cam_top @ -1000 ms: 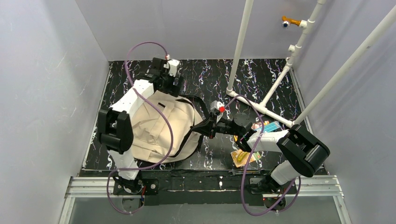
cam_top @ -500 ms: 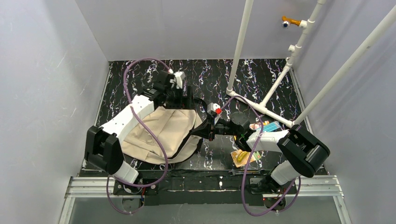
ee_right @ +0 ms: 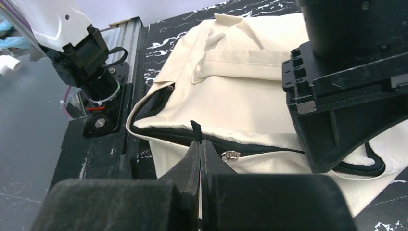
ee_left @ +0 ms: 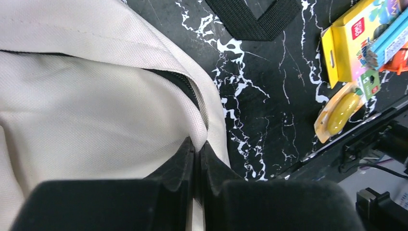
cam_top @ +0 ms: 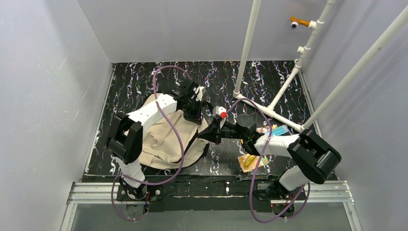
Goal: Pack the student bag
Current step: Zip the student bag at the center of the board.
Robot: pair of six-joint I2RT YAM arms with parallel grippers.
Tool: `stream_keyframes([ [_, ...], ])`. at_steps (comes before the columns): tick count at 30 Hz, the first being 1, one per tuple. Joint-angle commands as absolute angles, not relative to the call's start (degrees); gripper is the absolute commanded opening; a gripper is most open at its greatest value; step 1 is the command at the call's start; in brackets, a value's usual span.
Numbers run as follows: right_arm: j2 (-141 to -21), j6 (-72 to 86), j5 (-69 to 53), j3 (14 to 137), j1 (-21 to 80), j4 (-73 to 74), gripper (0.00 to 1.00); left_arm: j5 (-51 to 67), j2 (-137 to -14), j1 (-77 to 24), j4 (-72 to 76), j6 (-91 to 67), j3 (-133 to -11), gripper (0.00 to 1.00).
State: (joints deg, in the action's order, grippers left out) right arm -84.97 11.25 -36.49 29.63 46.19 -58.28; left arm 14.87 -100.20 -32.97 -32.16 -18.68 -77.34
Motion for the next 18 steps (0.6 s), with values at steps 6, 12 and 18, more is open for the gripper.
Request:
stream_keyframes([
  [6,-84.0,4.3,-39.0,36.2,54.5,-53.3,0.01,-1.8,-102.6,-32.5,-34.3,-17.8,-90.6,0.0],
  [12,-87.6,11.4,-37.1,32.9,67.2,-65.7,0.01,-7.2,-105.0,-29.9,-31.2,-17.3,-98.8,0.0],
  [18,-90.0,16.0,-36.5,30.3,68.5,-73.1,0.01,-8.6,-105.1,-26.8,-29.3,-17.2,-100.3,0.0],
])
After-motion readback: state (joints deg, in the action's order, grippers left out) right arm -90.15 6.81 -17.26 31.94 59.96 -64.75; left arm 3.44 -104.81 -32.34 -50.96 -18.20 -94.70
